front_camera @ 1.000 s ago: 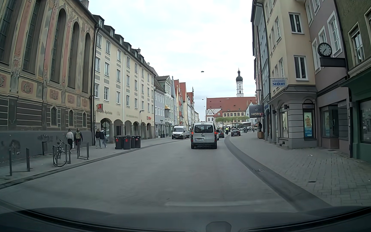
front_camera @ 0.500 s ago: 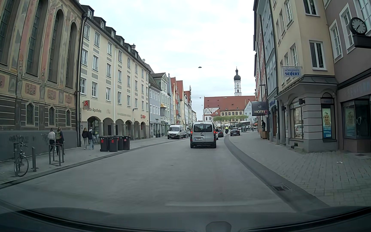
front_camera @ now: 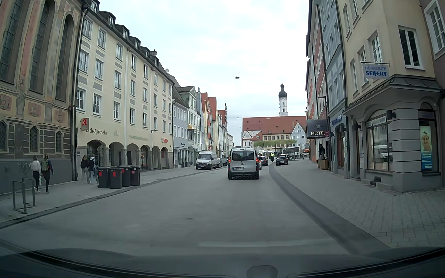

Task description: Follow the waypoints while adhering to traffic rules and regulations

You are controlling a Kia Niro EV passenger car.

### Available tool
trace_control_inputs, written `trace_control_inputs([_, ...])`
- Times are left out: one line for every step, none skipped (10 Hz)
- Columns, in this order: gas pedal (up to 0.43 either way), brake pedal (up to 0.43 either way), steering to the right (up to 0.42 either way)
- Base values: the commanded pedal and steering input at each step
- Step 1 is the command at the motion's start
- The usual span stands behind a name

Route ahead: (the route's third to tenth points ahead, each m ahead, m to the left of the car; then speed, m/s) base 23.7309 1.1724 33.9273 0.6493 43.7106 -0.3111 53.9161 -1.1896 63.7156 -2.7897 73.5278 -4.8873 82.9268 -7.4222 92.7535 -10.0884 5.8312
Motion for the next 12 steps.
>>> trace_control_inputs([0.067, 0.0, 0.009])
trace_control_inputs([0.067, 0.0, 0.009])
trace_control_inputs([0.067, 0.0, 0.01])
trace_control_inputs([0.067, 0.0, 0.013])
trace_control_inputs([0.067, 0.0, 0.014])
trace_control_inputs([0.059, 0.0, 0.014])
trace_control_inputs([0.059, 0.0, 0.014])
trace_control_inputs([0.059, 0.0, 0.014])
trace_control_inputs([0.059, 0.0, 0.015])
trace_control_inputs([0.059, 0.0, 0.016])
trace_control_inputs([0.059, 0.0, 0.015])
trace_control_inputs([0.059, 0.0, 0.016])
